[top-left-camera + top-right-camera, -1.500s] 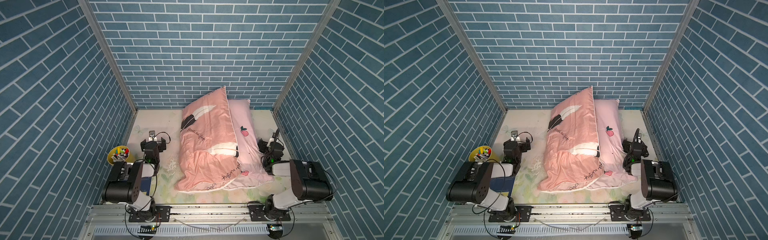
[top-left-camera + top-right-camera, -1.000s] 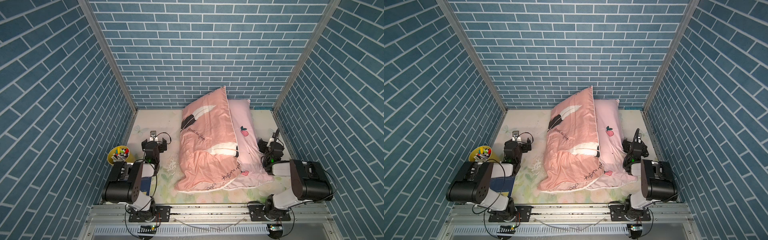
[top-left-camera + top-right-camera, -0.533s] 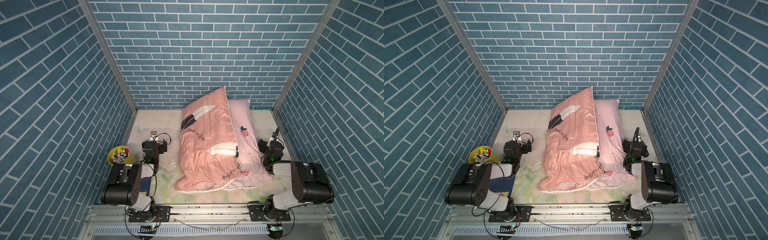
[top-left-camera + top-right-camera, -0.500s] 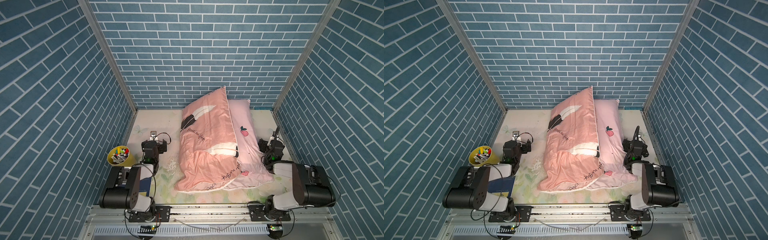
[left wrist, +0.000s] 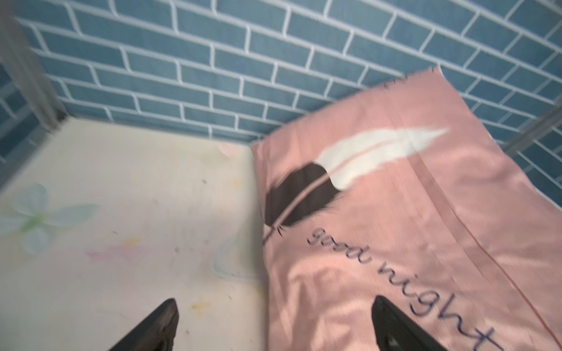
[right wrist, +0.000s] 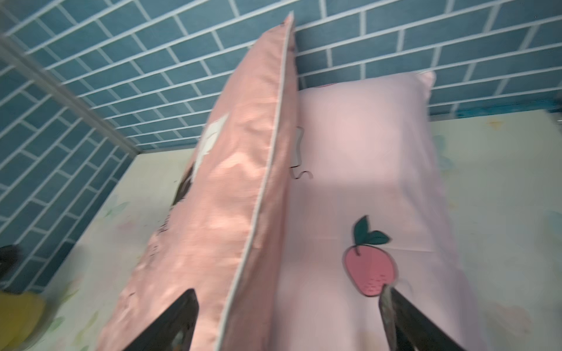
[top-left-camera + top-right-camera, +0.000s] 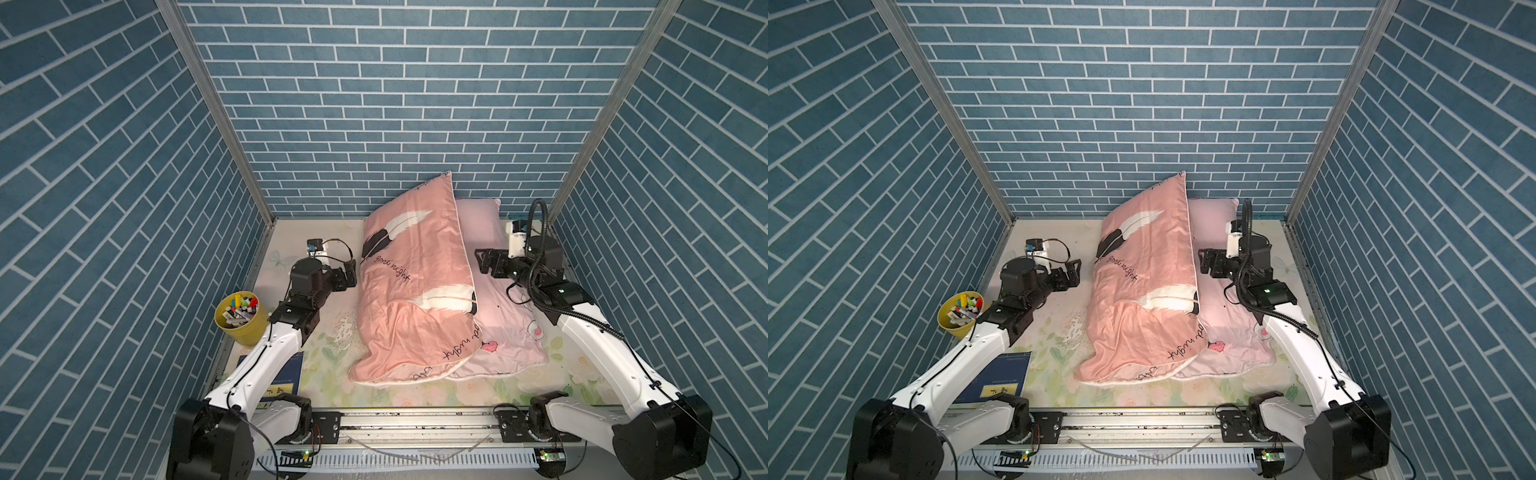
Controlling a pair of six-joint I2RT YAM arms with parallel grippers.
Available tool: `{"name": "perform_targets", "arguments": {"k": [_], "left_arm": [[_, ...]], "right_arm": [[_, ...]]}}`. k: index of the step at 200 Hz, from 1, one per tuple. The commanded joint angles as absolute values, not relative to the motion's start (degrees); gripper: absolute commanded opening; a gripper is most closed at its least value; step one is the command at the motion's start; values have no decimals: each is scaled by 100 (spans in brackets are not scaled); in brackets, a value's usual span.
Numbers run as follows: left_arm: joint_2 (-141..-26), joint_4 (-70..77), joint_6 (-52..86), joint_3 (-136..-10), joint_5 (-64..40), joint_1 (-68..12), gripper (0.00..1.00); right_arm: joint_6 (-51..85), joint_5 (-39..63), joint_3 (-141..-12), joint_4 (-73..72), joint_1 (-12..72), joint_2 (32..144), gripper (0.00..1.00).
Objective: Zip up pillowcases
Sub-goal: Pick up the pillowcase from the pillowcase.
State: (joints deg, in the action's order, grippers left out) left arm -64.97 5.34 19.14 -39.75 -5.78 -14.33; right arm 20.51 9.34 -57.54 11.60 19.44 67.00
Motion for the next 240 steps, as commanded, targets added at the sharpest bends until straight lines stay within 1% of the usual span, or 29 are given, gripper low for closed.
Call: {"name": "perform_targets", "arguments": {"k": [1,30,62,85,94,111,127,139,155,160,176,190,203,209,213,220,228,240], "left_arm": [[-6661,390,2433,-3981,-1357,-1521,100],[-6877,643,2617,-3981,-1612,-1521,100],[-7260,1020,2809,-3980,-1788,-1521,100],[-7697,1522,3106,-3969,-1973,-1521,100],[-7874,1677,3206,-3964,-1974,-1521,100],[-8202,1611,3218,-3981,-1841,-1591,100],[-8456,1793,3317,-4131,-1767,-1701,100],[-8687,1914,3435,-4184,-1768,-1819,100],[-9031,1740,3489,-4393,-1723,-1948,100],[-9126,1664,3509,-4465,-1723,-1972,98],[-9321,1650,3615,-4581,-1794,-2014,89],[-9367,1728,3713,-4614,-1815,-2063,76],[-9330,1748,3766,-4664,-1845,-2104,61],[-9290,1735,3768,-4703,-1853,-2124,53],[-9255,1717,3762,-4735,-1865,-2138,48],[-9187,1688,3753,-4790,-1881,-2155,39],[-9093,1646,3775,-4860,-1906,-2167,29],[-8938,1537,3775,-5019,-1977,-2168,14]], "right_arm": [[2400,1459,-6170,1546,2214,7179,93],[2314,1392,-6339,1672,2329,7840,93],[2121,1373,-6389,1906,2321,8311,93],[2080,1279,-6333,2075,2223,8443,91],[2126,1523,-6338,2148,2168,8440,91],[2253,2378,-6255,1940,2154,8320,91],[2438,2834,-6193,1762,2153,8275,91],[2478,2953,-6141,1702,2158,8292,90],[2416,2836,-6167,1890,2154,8402,89],[2402,2795,-6186,1950,2154,8439,88],[2415,2777,-6190,1992,2153,8508,84],[2498,2817,-6155,1923,2153,8532,81],[2539,2878,-6180,1892,2162,8555,72],[2540,2889,-6196,1892,2160,8553,66],[2548,2898,-6203,1901,2161,8545,60],[2537,2915,-6229,1914,2162,8532,46],[2540,2936,-6261,1922,2169,8500,32],[2532,2965,-6329,1958,2188,8425,19]]}}
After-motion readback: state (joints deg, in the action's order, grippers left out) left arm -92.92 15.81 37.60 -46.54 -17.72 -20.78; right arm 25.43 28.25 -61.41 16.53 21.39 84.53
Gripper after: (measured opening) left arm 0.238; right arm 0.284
